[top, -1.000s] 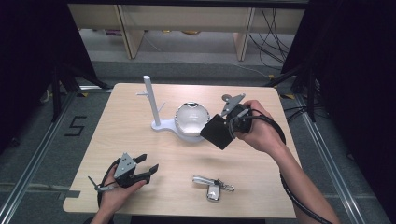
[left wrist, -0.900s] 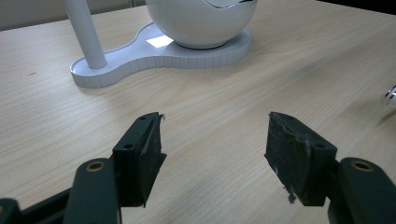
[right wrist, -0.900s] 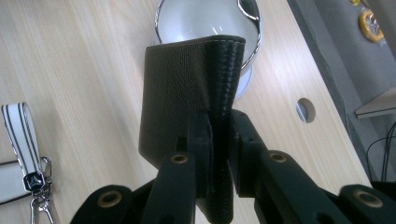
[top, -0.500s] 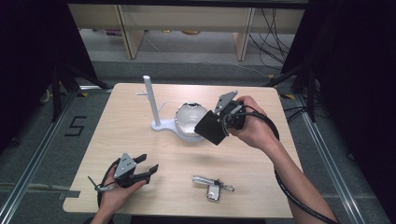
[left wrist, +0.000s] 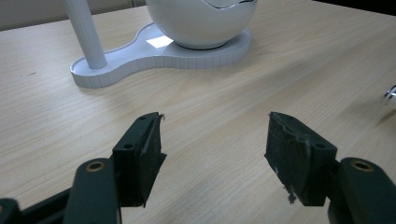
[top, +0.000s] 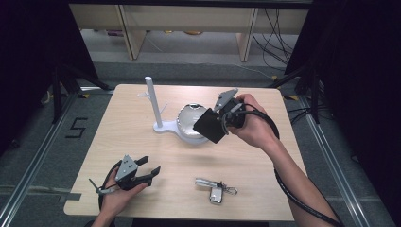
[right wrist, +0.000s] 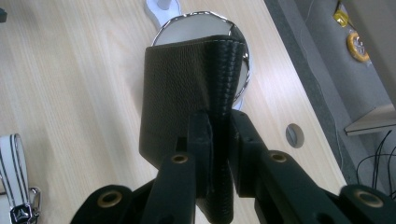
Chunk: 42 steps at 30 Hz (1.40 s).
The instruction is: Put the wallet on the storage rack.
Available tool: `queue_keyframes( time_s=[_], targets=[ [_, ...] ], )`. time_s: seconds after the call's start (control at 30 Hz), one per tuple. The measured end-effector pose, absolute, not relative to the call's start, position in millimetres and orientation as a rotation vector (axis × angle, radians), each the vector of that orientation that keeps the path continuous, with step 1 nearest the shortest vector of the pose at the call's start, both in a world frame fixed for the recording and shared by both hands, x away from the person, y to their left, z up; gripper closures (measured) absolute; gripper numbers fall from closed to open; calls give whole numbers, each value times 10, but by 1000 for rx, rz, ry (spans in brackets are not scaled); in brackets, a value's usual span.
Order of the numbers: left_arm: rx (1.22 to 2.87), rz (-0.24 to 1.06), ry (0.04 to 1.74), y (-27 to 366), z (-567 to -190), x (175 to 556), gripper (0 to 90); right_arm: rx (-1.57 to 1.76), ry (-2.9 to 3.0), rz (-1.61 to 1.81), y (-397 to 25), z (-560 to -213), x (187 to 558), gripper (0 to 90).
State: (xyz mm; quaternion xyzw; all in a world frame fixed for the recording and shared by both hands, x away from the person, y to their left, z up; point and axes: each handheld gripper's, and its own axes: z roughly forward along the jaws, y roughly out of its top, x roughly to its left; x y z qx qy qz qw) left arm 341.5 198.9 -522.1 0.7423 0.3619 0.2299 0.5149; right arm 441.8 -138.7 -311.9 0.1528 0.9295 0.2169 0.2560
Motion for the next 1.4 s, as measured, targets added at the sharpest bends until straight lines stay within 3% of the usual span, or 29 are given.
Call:
queue_keyframes(
  time_s=[1.4],
  targets=[
    [1770, 554, 871, 2000, -5225, 3406, 352, 335, 2522, 594, -967, -3087, 4727, 812]
  ],
)
